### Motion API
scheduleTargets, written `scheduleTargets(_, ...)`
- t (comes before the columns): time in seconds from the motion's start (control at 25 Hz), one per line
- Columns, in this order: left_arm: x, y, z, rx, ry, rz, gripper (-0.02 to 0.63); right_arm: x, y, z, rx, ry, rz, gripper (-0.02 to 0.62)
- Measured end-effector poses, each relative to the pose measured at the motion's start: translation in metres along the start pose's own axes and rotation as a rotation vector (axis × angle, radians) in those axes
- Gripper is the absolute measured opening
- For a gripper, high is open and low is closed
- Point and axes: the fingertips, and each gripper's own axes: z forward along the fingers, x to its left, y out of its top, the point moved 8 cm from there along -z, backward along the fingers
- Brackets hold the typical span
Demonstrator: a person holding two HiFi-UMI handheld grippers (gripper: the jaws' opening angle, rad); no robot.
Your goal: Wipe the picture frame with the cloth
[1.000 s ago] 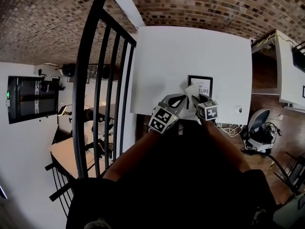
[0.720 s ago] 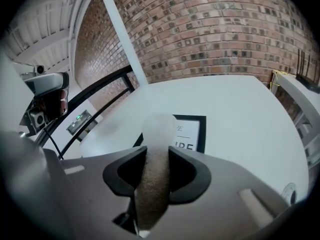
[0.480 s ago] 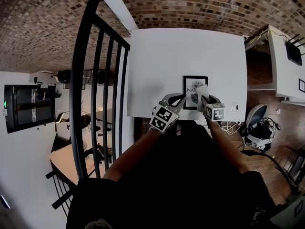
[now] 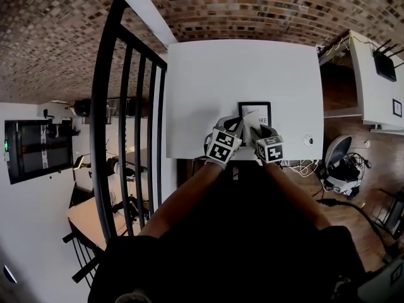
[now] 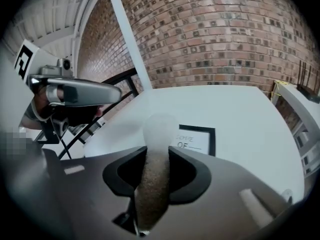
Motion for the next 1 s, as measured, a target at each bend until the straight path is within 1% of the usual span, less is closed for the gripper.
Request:
scheduleTargets(0.08, 0.002, 0.000, 0.005, 0.019, 0.022, -0.001, 0.002, 0.023, 0.010, 0.003, 0.003, 0.048, -0.039, 0.115)
scheduleTargets(0.16, 0.001, 0.000, 0.009, 0.025, 0.018, 0.001, 0.002, 0.033, 0.005, 0.009, 0.032, 0.076, -0.077, 0.115)
scheduleTargets(0.28, -0.006, -0.003, 0.011, 0.024, -0.018, 0.012, 0.002, 0.030, -0.013, 0.016, 0.085, 0.077, -0.098, 0.115)
scheduleTargets(0.36, -0.010, -0.008, 0.011, 0.027, -0.039, 0.009, 0.000, 0.023, -0.019, 0.016, 0.097, 0.066, -0.090, 0.115)
scheduleTargets(0.48, -0.013, -0.015, 0.014, 0.039, -0.057, 0.001, 0.000, 0.009, -0.024, 0.009, 0.092, 0.027, -0.061, 0.117)
scheduleTargets(0.6, -0.021, -0.014, 0.019, 0.034, -0.092, -0.011, 0.002, -0.005, -0.027, -0.001, 0.085, -0.020, -0.037, 0.117)
scheduleTargets(0.8, -0.023, -0.011, 0.024, 0.042, -0.100, 0.023, 0.002, -0.031, -0.026, -0.020, 0.064, -0.113, 0.005, 0.117)
scheduleTargets(1.0, -0.025, -0.008, 0.021, 0.029, -0.129, -0.012, 0.000, -0.051, -0.021, -0.028, 0.042, -0.160, 0.036, 0.117)
